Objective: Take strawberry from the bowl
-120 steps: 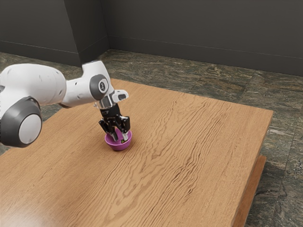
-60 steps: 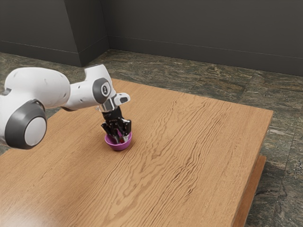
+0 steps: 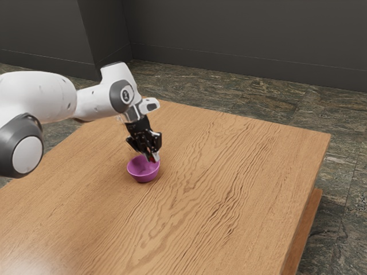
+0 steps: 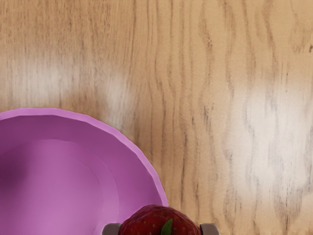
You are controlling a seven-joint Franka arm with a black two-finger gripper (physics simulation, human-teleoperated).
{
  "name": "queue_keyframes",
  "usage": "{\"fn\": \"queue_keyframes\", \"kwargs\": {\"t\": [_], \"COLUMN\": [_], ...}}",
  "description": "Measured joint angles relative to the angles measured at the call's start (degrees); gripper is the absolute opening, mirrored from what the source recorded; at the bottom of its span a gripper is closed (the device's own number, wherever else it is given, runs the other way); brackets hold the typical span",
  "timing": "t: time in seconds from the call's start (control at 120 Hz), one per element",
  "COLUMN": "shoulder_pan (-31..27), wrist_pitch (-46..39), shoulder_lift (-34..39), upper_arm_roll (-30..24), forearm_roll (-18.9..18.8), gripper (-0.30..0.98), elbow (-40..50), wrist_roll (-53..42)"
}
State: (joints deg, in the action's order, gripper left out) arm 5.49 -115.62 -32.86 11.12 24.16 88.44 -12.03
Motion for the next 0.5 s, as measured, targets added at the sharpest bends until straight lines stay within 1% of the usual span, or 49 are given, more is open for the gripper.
{"fn": "queue_keyframes", "kwargs": {"t": [0.108,0.208,0.25,0.375,0.408,0.442,0.5], "shoulder_pan": [4.87,5.74,5.8,5.98,6.0,6.01,6.01], "wrist_pitch": [-0.06,0.01,0.05,0.34,0.48,0.87,1.96], "shoulder_lift": [0.58,-4.2,-5.75,-6.37,-5.41,-2.77,6.72], "upper_arm_roll": [-2.89,-4.14,-4.27,-4.53,-4.53,-4.56,-4.78], "forearm_roll": [-0.02,0.06,0.24,0.78,0.74,0.34,-2.07], "gripper": [0.09,0.1,0.14,0.38,0.42,0.46,0.51], "elbow": [-0.57,-4.58,-5.47,-6.06,-5.9,-4.85,0.56], "wrist_roll": [0.52,1.08,1.23,1.6,1.69,1.83,2.24]}}
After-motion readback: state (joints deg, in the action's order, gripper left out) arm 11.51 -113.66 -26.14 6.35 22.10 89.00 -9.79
